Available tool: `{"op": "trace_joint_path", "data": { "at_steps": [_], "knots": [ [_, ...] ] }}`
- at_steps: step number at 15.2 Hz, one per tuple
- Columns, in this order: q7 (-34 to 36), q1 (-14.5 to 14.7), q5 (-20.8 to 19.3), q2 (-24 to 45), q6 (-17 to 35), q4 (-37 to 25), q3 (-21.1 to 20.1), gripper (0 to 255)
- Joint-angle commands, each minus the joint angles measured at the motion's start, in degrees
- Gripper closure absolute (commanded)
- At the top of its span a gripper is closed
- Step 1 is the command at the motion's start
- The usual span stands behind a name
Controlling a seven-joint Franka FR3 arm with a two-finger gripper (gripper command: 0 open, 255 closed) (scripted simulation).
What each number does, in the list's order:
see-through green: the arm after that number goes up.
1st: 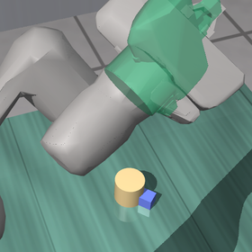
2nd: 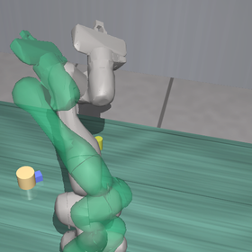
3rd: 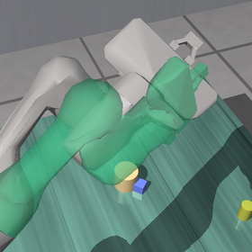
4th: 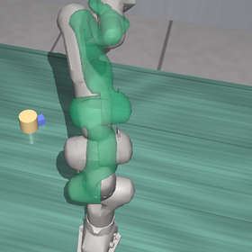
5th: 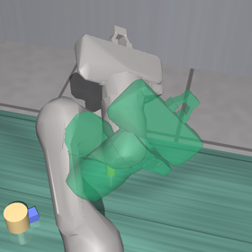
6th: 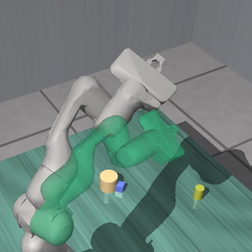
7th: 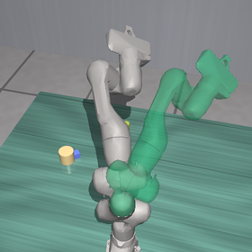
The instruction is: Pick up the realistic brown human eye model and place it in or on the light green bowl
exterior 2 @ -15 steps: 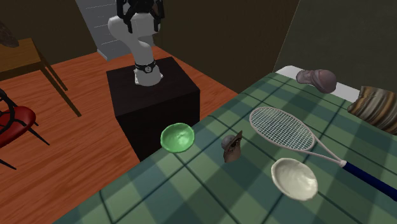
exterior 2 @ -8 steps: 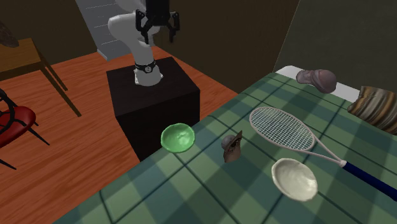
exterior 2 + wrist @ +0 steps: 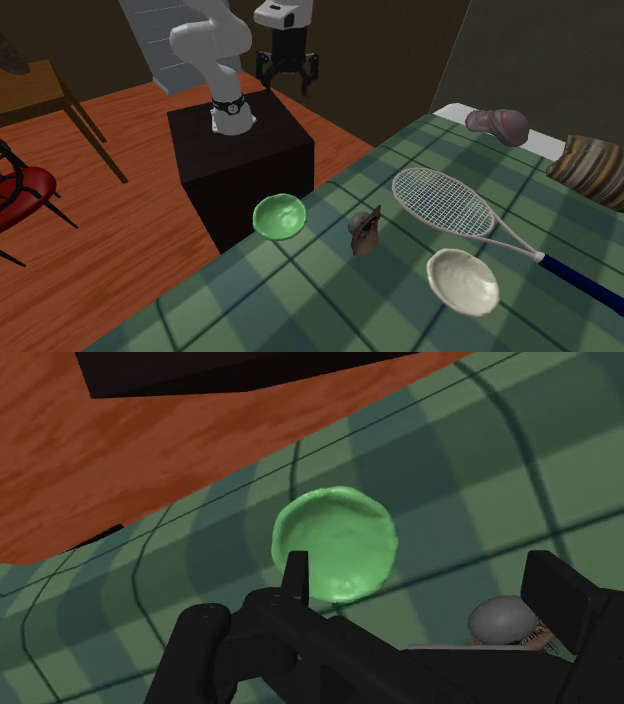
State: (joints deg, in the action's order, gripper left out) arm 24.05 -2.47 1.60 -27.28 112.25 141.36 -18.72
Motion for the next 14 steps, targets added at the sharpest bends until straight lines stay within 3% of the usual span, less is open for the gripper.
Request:
{"op": "trace_joint_path", "data": {
  "at_steps": [1, 8, 14],
  "knots": [
    [5.08, -0.66, 0.02, 4.55, 2.77, -1.49, -2.34, 0],
    [22.82, -2.83, -4.52, 21.44, 10.06, -9.12, -8.50, 0],
    [38.23, -1.68, -12.22, 37.20, 13.09, -19.05, -9.31, 0]
  ]
}}
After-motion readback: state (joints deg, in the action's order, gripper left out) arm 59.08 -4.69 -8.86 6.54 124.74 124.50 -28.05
